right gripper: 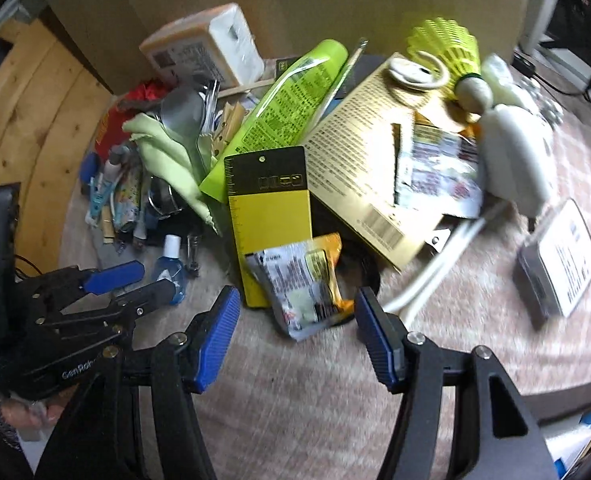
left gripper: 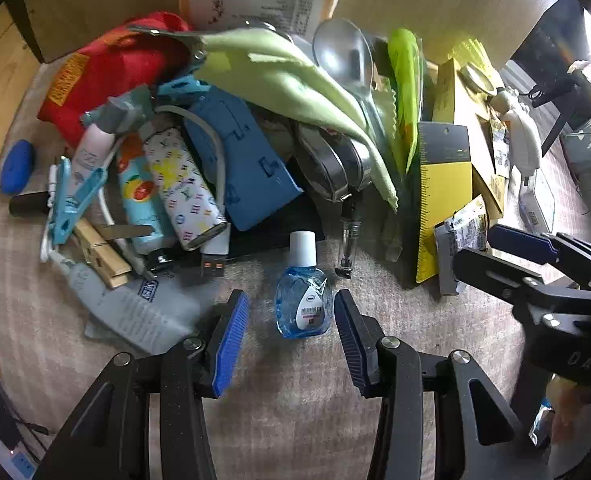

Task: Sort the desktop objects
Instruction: 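Grasp the blue eye-drop bottle with the left gripper while the right grasps the snack packet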

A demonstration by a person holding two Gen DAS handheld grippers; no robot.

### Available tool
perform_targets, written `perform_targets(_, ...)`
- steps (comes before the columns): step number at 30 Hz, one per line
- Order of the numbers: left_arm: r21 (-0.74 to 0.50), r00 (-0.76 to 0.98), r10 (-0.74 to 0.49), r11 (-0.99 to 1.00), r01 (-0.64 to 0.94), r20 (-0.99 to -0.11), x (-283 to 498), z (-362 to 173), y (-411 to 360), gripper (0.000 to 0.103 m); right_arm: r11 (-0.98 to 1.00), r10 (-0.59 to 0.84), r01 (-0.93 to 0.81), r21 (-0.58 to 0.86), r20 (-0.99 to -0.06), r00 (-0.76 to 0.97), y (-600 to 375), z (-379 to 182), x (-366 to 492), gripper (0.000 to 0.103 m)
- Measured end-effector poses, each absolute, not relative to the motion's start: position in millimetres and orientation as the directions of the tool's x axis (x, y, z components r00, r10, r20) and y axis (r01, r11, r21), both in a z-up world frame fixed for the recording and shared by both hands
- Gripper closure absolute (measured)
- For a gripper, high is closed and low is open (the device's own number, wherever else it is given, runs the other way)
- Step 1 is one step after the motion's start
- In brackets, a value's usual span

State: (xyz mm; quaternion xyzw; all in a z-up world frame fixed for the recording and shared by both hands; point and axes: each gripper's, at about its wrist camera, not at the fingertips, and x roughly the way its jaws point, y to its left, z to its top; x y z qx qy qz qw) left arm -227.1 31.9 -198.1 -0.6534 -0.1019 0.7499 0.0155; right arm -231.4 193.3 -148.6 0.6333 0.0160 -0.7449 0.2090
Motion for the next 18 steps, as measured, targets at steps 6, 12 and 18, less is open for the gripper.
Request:
perform_targets(6,-0.155,-0.150,0.139,-0.983,0.102,-0.979,-227,-201,35,0.069,-0.912,-0.234,0.371,0.177,-0.966,-0.114,182,-160,-235,0.044)
perform_targets(12,-0.156,-0.155,0.140,-0.983,0.099,-0.978,-222,-203,35,0.073,-0.906,-0.236,0.379,0.189,-0.969,-0.080,177,-171,-230,0.046)
perform_targets(18,-0.163,-0.160,0.147,-0.983,0.090,-0.976,-206,-204,43,0.074,-0.900,-0.258,0.378,0.217,-0.964,-0.061,181,-173,-220,0.066)
